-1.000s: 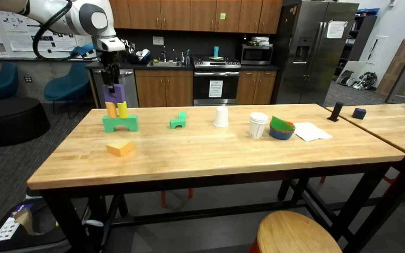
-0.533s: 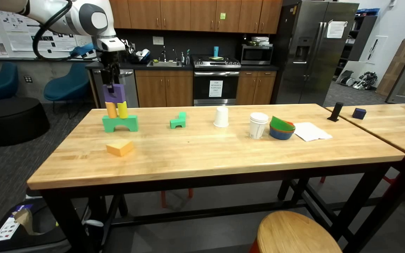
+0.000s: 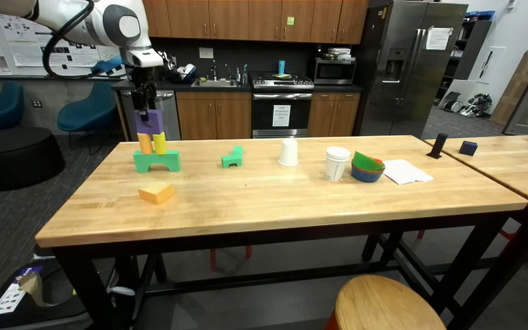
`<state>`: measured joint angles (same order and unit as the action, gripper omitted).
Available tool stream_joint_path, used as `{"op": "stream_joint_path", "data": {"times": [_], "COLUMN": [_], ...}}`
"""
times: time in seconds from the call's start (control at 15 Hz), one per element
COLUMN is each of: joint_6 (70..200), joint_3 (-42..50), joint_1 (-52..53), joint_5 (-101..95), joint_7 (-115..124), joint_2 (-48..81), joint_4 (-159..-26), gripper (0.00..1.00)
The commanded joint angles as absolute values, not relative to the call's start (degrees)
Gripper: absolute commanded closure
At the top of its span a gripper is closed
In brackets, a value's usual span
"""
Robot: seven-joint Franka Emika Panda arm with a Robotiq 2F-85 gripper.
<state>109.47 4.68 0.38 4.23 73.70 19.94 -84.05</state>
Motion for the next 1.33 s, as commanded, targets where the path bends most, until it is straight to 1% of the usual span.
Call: {"op": "stream_joint_path", "data": {"times": [0.0,0.07,0.2,0.53,0.8,1.27], "joint_6": [109.3,109.3,109.3,108.9,107.8,102.2], "joint_3": [4.7,4.7,4.7,4.7,4.4,4.0], "joint_1": [0.4,0.4,0.4,0.5,0.6,-0.1], "joint_5": [4.2,4.2,4.2,4.3,4.4,4.1], "joint_7": [73.7,73.7,73.6,73.8,73.2,71.0], "joint_2": [20.0,20.0,19.9,19.2,16.1,10.0], "joint_4": [-83.8,-83.8,-84.0,-84.4,-85.4,-84.2], "gripper": [0.1,0.03,0.0,0.0,0.0,0.0]}}
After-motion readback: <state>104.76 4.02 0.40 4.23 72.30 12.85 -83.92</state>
